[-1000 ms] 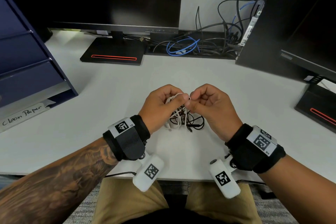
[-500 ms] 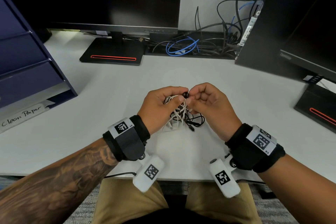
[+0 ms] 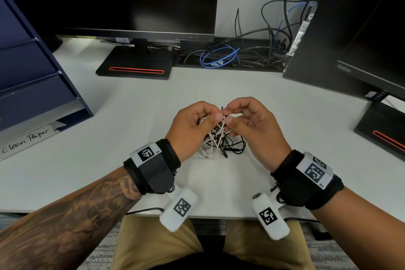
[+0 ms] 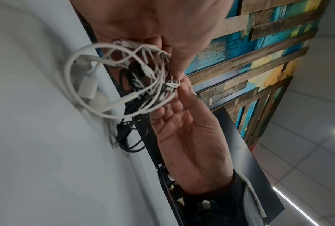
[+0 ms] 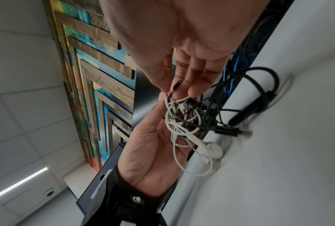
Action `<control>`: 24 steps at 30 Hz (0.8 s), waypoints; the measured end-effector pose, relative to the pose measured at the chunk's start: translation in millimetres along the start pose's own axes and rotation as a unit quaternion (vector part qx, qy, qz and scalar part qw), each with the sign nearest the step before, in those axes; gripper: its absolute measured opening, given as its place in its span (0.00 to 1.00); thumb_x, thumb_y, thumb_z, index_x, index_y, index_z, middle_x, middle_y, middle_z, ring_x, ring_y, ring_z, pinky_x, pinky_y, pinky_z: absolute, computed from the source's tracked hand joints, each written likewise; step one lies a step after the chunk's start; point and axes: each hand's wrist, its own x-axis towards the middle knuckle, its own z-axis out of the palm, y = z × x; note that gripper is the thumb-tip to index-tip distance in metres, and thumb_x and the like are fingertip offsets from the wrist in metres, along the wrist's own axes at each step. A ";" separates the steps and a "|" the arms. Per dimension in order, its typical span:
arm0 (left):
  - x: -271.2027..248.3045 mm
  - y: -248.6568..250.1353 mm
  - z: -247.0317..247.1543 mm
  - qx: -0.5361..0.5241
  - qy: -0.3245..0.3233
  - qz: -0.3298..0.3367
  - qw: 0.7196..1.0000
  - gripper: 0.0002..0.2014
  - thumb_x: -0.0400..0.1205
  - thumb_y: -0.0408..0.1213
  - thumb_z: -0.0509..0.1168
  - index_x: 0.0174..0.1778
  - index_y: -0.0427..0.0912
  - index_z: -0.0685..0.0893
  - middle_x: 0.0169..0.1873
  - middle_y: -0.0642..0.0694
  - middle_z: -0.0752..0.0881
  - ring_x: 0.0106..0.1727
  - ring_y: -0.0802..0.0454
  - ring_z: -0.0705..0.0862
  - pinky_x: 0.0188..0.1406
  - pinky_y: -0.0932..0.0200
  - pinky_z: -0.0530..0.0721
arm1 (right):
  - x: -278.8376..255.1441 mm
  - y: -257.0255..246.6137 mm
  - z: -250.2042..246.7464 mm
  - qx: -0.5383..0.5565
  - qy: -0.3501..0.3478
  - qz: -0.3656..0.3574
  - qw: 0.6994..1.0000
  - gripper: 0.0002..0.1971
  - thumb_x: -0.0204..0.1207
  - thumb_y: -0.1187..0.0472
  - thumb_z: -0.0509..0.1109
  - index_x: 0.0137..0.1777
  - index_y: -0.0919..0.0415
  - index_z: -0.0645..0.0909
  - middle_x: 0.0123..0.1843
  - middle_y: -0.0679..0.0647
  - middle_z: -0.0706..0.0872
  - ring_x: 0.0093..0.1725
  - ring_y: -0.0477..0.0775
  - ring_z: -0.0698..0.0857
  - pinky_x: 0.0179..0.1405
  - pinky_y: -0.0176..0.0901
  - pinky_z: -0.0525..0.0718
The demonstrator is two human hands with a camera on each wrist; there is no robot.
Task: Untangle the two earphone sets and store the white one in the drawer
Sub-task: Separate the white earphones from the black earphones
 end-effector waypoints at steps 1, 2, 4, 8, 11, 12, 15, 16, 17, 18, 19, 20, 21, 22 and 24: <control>-0.3 -0.2 0.0 0.002 -0.001 0.001 1.000 0.03 0.84 0.31 0.68 0.46 0.38 0.86 0.34 0.58 0.87 0.38 0.60 0.84 0.46 0.64 0.81 | -0.1 0.3 0.6 0.002 -0.002 -0.001 1.000 0.13 0.81 0.74 0.71 0.60 0.58 0.83 0.52 0.54 0.90 0.40 0.54 0.88 0.42 0.46 0.87; -0.5 -0.5 -0.3 0.004 -0.001 0.002 1.000 0.03 0.84 0.31 0.68 0.46 0.38 0.85 0.34 0.58 0.87 0.38 0.60 0.83 0.45 0.64 0.81 | -0.2 0.3 0.7 0.006 -0.001 0.000 1.000 0.14 0.81 0.74 0.70 0.61 0.58 0.83 0.51 0.54 0.90 0.39 0.53 0.88 0.42 0.45 0.88; -0.4 -1.2 -0.6 0.007 0.004 0.004 1.000 0.03 0.85 0.32 0.67 0.47 0.41 0.85 0.35 0.58 0.86 0.39 0.58 0.82 0.42 0.64 0.82 | -0.1 0.1 0.2 0.023 0.008 0.008 1.000 0.16 0.79 0.78 0.69 0.60 0.60 0.83 0.51 0.56 0.91 0.39 0.54 0.90 0.42 0.45 0.88; 1.7 -0.7 -2.2 0.005 0.026 0.007 1.000 0.04 0.85 0.31 0.66 0.46 0.43 0.84 0.35 0.58 0.86 0.39 0.58 0.82 0.45 0.64 0.80 | 0.2 -0.6 0.1 0.043 0.011 0.023 0.999 0.15 0.76 0.82 0.69 0.53 0.63 0.81 0.53 0.60 0.92 0.41 0.56 0.91 0.43 0.43 0.88; 2.2 -1.2 -2.0 0.002 0.025 0.003 1.000 0.03 0.85 0.32 0.67 0.46 0.43 0.83 0.35 0.58 0.86 0.39 0.59 0.83 0.46 0.62 0.81 | 0.6 0.6 0.2 0.035 0.016 0.021 0.999 0.09 0.79 0.77 0.71 0.51 0.63 0.81 0.51 0.60 0.93 0.41 0.55 0.89 0.42 0.41 0.86; 2.2 -1.4 -2.1 0.002 0.025 0.002 1.000 0.03 0.85 0.32 0.67 0.46 0.42 0.83 0.35 0.58 0.86 0.38 0.59 0.82 0.45 0.61 0.81 | 0.6 0.5 0.2 0.034 0.021 0.021 0.999 0.08 0.79 0.75 0.72 0.51 0.63 0.81 0.50 0.60 0.93 0.41 0.55 0.88 0.41 0.41 0.86; 1.9 -1.0 -1.6 -0.002 0.028 0.001 1.000 0.02 0.84 0.33 0.68 0.46 0.41 0.82 0.34 0.56 0.85 0.36 0.58 0.81 0.41 0.61 0.81 | 0.1 1.0 -0.2 0.023 0.034 0.027 0.999 0.03 0.79 0.68 0.75 0.49 0.64 0.84 0.42 0.58 0.92 0.41 0.54 0.89 0.43 0.43 0.87; 1.6 -0.5 -1.2 -0.003 0.028 0.000 1.000 0.03 0.84 0.33 0.69 0.45 0.41 0.82 0.34 0.54 0.85 0.36 0.57 0.81 0.41 0.62 0.81 | -0.5 1.4 -0.1 0.021 0.038 0.031 0.999 0.02 0.79 0.67 0.76 0.49 0.64 0.85 0.41 0.59 0.92 0.42 0.54 0.90 0.43 0.44 0.88; 1.1 0.2 -0.7 -0.003 0.028 0.001 1.000 0.03 0.84 0.33 0.69 0.45 0.40 0.82 0.34 0.53 0.84 0.36 0.57 0.81 0.40 0.62 0.81 | -1.2 1.7 0.2 0.023 0.039 0.034 0.998 0.02 0.80 0.66 0.75 0.49 0.64 0.86 0.40 0.59 0.92 0.42 0.54 0.90 0.44 0.44 0.88; 0.7 0.4 -0.2 -0.003 0.029 0.002 1.000 0.03 0.83 0.33 0.69 0.45 0.39 0.82 0.34 0.52 0.84 0.36 0.57 0.81 0.40 0.63 0.80 | -1.9 1.9 0.6 0.025 0.039 0.036 0.998 0.01 0.80 0.66 0.75 0.49 0.63 0.87 0.41 0.60 0.92 0.42 0.54 0.91 0.45 0.44 0.88; 0.2 0.7 0.3 -0.003 0.029 0.004 1.000 0.04 0.83 0.33 0.69 0.45 0.38 0.81 0.34 0.51 0.83 0.36 0.57 0.80 0.40 0.63 0.80 | -2.6 1.8 1.6 0.027 0.037 0.036 0.998 0.02 0.80 0.65 0.75 0.49 0.62 0.88 0.42 0.60 0.93 0.43 0.54 0.91 0.45 0.44 0.88; -0.2 0.9 1.0 -0.003 0.031 0.005 0.999 0.05 0.83 0.33 0.70 0.45 0.38 0.81 0.34 0.50 0.82 0.35 0.57 0.79 0.39 0.63 0.79 | -3.4 1.4 2.8 0.028 0.032 0.035 0.998 0.02 0.79 0.65 0.75 0.49 0.61 0.89 0.43 0.59 0.93 0.43 0.54 0.91 0.46 0.44 0.88; -0.2 1.1 1.1 -0.003 0.036 0.007 0.999 0.05 0.83 0.33 0.70 0.44 0.38 0.80 0.34 0.49 0.82 0.35 0.57 0.79 0.39 0.63 0.79 | -4.3 1.1 4.5 0.033 0.027 0.033 0.999 0.03 0.78 0.65 0.77 0.50 0.61 0.89 0.43 0.59 0.92 0.44 0.54 0.90 0.46 0.43 0.88; 0.2 0.7 0.8 -0.002 0.041 0.009 0.999 0.06 0.83 0.34 0.70 0.43 0.39 0.80 0.35 0.49 0.81 0.36 0.57 0.78 0.40 0.62 0.79 | -5.0 1.0 6.3 0.042 0.023 0.033 0.998 0.05 0.75 0.65 0.78 0.50 0.61 0.88 0.43 0.58 0.92 0.44 0.53 0.90 0.46 0.43 0.89; 0.9 -0.3 0.0 0.002 0.046 0.010 0.999 0.06 0.82 0.35 0.72 0.42 0.41 0.80 0.35 0.50 0.82 0.38 0.56 0.79 0.43 0.60 0.80 | -5.4 2.4 8.4 0.051 0.015 0.032 0.998 0.10 0.72 0.68 0.80 0.52 0.62 0.86 0.45 0.56 0.90 0.46 0.53 0.88 0.50 0.44 0.90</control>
